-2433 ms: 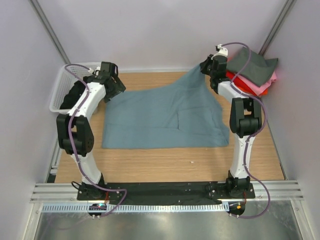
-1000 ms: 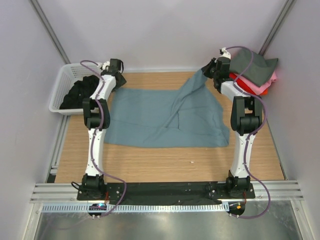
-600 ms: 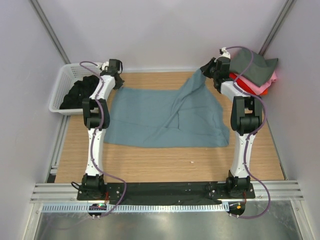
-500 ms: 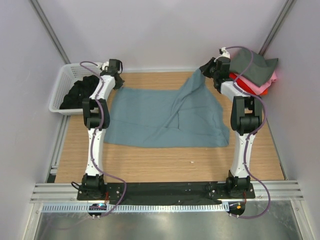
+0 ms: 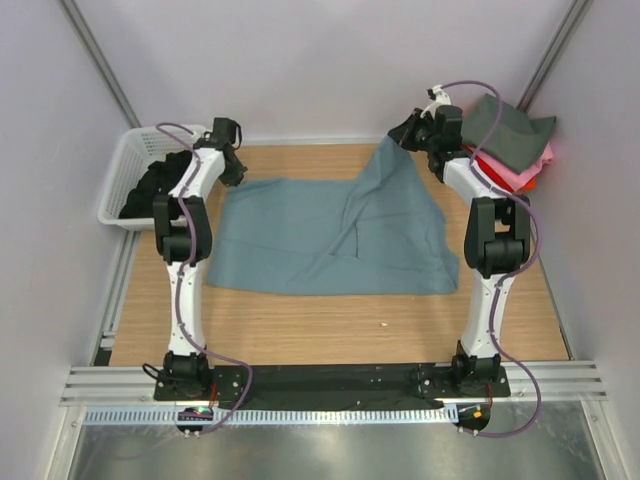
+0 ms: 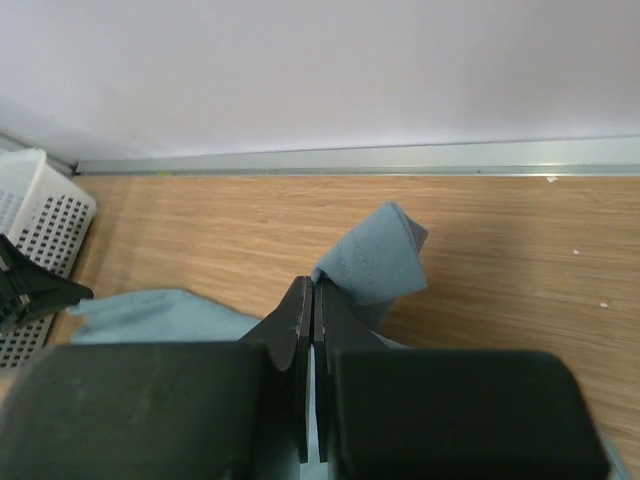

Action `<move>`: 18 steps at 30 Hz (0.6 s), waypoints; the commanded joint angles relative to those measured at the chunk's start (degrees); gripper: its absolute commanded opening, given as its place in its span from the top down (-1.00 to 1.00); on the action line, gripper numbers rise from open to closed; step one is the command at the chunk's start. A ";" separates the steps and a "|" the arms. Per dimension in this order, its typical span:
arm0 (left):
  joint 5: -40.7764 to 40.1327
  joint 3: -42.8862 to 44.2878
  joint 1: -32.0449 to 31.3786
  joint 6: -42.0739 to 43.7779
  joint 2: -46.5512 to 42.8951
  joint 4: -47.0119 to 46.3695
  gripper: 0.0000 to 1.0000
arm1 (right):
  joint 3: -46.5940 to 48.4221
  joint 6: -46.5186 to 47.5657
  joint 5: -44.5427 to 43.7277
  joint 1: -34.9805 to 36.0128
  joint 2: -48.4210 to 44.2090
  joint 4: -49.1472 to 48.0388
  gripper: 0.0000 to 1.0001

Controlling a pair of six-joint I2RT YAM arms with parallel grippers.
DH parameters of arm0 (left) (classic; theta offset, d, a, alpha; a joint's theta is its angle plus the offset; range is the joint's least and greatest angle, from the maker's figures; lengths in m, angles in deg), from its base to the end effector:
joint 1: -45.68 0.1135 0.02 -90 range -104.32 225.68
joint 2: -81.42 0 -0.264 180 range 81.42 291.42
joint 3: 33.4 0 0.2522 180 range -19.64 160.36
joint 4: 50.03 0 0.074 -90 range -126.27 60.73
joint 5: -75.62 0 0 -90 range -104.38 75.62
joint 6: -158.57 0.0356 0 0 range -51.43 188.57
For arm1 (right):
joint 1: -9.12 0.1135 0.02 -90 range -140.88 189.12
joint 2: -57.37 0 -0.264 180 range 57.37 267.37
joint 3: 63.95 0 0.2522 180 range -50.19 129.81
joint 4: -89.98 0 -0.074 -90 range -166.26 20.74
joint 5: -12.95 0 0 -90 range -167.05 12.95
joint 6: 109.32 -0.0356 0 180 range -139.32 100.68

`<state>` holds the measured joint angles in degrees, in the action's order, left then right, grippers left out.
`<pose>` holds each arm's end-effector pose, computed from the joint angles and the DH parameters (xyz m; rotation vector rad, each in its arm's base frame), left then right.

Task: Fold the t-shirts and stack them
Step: Fold the tshirt

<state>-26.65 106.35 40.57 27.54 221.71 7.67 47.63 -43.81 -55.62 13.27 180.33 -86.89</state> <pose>0.5311 -0.0399 0.1873 -0.8607 2.4022 -0.0321 0.5123 0.0502 0.2584 0.0596 1.8606 0.6904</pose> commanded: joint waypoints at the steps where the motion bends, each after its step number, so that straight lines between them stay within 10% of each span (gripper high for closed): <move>1: 1.20 -3.55 0.27 1.40 -9.06 2.46 1.00 | -0.43 7.25 2.83 2.62 -10.09 4.56 0.97; 18: -3.55 -21.83 0.27 2.98 -30.67 6.68 1.00 | -15.45 15.87 -2.79 3.15 -27.94 18.19 0.97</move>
<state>-28.38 87.10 40.57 28.98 195.61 13.09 34.67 -30.31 -56.78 16.37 158.47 -69.60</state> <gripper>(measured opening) 0.006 0.036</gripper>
